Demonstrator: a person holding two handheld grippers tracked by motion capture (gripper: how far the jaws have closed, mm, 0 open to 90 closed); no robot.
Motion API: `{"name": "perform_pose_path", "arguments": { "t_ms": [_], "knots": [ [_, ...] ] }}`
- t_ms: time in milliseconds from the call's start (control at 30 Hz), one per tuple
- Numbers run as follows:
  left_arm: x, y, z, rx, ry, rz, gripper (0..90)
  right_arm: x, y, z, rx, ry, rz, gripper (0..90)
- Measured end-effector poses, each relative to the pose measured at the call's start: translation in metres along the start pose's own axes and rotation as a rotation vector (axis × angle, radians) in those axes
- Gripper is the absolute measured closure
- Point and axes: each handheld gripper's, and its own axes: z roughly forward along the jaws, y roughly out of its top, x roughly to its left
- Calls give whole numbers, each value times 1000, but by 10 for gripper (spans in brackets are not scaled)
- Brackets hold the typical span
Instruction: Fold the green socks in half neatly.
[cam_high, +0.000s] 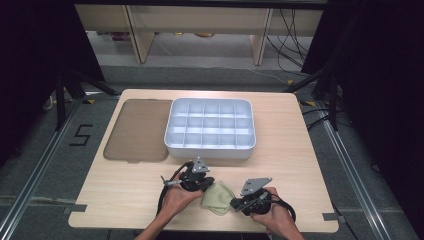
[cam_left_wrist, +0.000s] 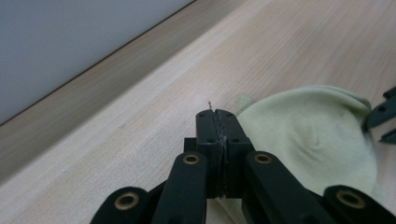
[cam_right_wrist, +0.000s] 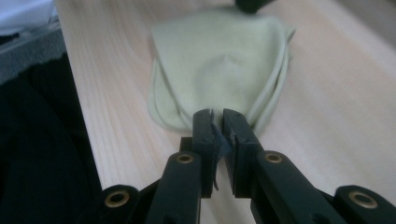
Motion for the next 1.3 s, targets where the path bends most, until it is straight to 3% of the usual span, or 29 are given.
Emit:
{"name": "perform_pose_path", "arguments": {
  "t_ms": [100,167,300,533,567,633,667,733,767,867,967,1033,1167,1200,1300],
  "knots": [
    [-3,2,-8,-17,-5,13,883,-2,8,-11,-66,-14,-25,834],
    [-6,2,-13,-24,-7,18,882,-6,15,-16,-94,-45,-10,833],
    [-13,-5,-24,-31,-16,24,877,-16,24,-14,-110,-46,10,830],
    [-26,-27,-37,-19,-38,51,877,-25,32,1,-87,-53,6,833],
    [-27,-30,-38,-14,-42,65,876,-25,32,3,-104,-63,10,833],
    [-32,-35,-39,-11,-49,50,874,-28,30,4,-79,-64,15,835],
    [-32,-36,-40,-7,-51,66,874,-29,29,5,-78,-65,20,835],
    [-34,-38,-40,1,-52,54,873,-31,27,5,-59,-67,24,835],
    [-33,-37,-40,1,-54,77,873,-31,27,5,-59,-65,26,835],
    [-34,-37,-37,-8,-52,56,874,-31,27,5,-78,-65,30,838],
    [-34,-39,-36,0,-50,39,875,-31,24,8,-57,-79,35,839],
    [-32,-40,-36,13,-45,67,875,-33,22,11,-44,-76,37,838],
    [-32,-40,-36,10,-42,64,877,-34,21,14,0,-76,42,838],
    [-32,-40,-36,12,-43,68,876,-34,21,16,-22,-77,49,838],
    [-33,-41,-35,17,-33,56,874,-36,21,13,-16,-74,47,838]
  ]
}}
